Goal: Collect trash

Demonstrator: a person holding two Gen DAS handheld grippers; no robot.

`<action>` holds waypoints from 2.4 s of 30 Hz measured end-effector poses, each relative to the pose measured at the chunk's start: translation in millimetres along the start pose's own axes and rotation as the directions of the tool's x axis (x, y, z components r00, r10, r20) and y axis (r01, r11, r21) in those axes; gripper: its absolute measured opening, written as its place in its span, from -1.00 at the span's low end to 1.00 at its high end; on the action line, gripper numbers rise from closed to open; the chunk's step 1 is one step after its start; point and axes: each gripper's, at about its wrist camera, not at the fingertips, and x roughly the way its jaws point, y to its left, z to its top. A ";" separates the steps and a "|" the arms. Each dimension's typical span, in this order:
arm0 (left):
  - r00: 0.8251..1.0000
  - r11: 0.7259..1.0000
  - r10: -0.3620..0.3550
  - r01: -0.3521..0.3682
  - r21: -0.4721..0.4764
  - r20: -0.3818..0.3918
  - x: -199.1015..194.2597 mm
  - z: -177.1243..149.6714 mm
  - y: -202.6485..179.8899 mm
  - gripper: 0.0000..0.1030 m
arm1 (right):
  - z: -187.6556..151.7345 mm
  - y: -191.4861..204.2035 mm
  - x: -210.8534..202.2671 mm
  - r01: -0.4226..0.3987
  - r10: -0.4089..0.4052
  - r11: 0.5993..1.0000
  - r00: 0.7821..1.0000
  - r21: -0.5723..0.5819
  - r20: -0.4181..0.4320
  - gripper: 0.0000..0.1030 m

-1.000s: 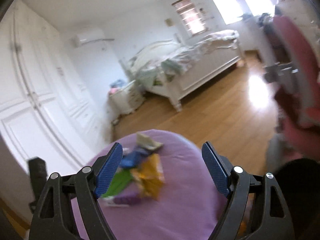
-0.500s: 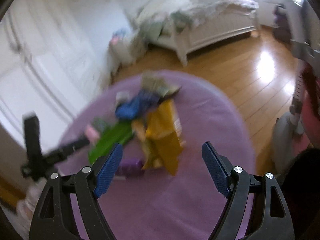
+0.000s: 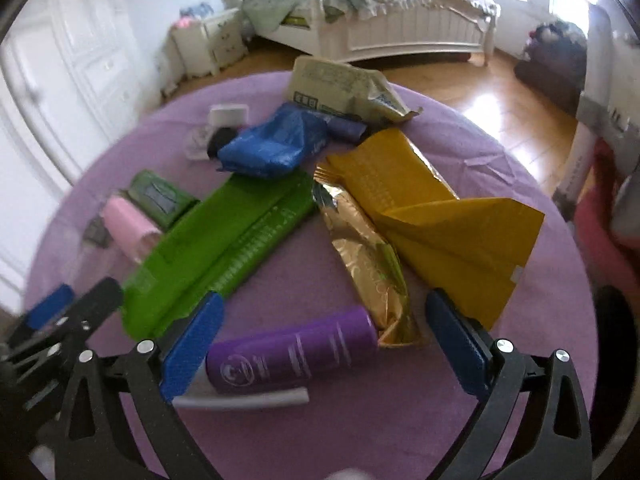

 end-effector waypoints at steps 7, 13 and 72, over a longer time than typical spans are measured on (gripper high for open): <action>1.000 1.000 0.013 -0.013 0.005 -0.005 -3.5 -3.1 -6.9 0.90 | 4.2 3.0 6.9 -0.005 0.005 1.000 1.000 0.011 0.030 0.92; 1.000 1.000 0.015 -0.015 0.007 -0.006 -3.8 -3.2 -7.4 0.90 | 2.8 3.5 6.6 -0.005 0.005 1.000 1.000 0.011 0.030 0.92; 0.985 0.970 -0.166 0.170 0.173 -0.034 24.3 49.2 -19.7 0.90 | 82.1 -64.0 -70.4 -0.197 0.191 0.980 0.951 0.001 0.243 0.92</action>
